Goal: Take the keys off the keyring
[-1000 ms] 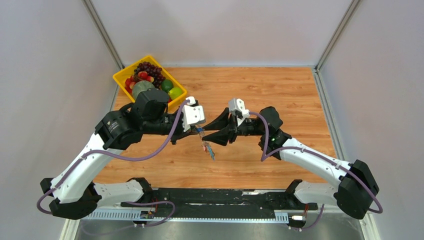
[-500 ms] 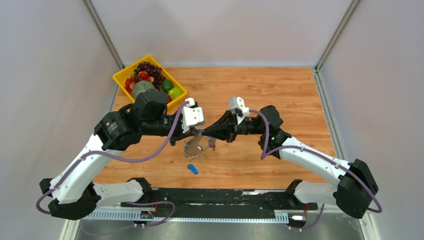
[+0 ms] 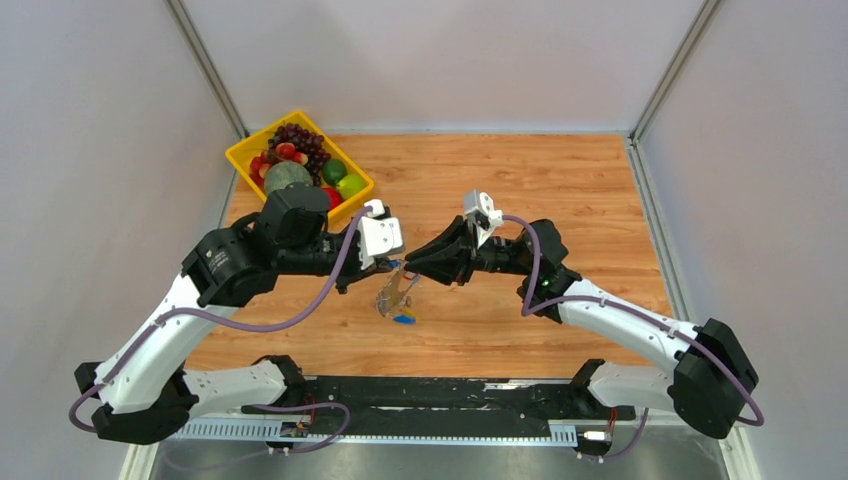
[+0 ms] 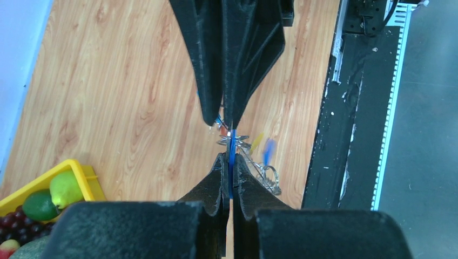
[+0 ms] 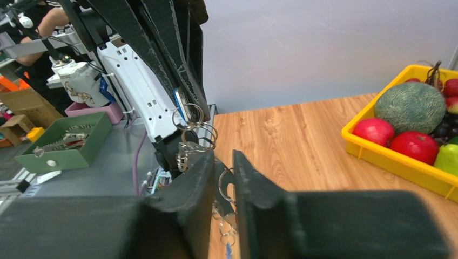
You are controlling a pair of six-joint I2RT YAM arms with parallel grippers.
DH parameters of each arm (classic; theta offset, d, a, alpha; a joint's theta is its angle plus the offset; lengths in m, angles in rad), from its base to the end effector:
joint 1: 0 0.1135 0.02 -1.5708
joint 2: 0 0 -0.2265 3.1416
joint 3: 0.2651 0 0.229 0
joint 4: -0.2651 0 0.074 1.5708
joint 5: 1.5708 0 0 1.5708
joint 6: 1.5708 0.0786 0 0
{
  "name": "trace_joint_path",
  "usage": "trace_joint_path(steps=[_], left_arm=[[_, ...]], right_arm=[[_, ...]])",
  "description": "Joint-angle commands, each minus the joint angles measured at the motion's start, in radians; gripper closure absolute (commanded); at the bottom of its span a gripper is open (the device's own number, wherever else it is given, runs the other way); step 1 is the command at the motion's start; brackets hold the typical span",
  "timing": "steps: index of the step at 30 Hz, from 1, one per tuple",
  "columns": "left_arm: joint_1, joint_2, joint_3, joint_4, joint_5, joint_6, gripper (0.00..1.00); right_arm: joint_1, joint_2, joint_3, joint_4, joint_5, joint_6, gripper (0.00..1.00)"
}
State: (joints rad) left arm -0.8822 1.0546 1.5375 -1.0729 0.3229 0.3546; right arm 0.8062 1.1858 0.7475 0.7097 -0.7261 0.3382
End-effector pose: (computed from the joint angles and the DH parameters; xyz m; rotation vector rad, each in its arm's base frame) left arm 0.1075 -0.1699 0.3836 1.4252 1.6745 -0.6494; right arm 0.1620 0.2443 0.3196 -0.9783 1.1670 1.4058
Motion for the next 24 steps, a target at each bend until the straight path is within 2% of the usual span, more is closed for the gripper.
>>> trace_joint_path(steps=[1,3,6,24], left_arm=[[-0.005,-0.027,0.005,0.063,0.022,0.024,1.0],[-0.005,-0.027,0.008,0.063,0.028,0.022,1.0],[-0.006,-0.029,0.007,0.065,0.04,0.022,1.0],[-0.006,-0.017,0.006,0.067,0.106,0.023,1.0]], right_arm=[[0.003,-0.024,-0.016,0.066,0.004,0.005,0.64],[0.02,-0.044,-0.022,0.046,0.019,-0.07,0.57],[0.048,-0.072,-0.019,0.001,0.058,-0.165,0.55],[0.088,-0.006,0.068,-0.033,-0.043,-0.216,0.57]])
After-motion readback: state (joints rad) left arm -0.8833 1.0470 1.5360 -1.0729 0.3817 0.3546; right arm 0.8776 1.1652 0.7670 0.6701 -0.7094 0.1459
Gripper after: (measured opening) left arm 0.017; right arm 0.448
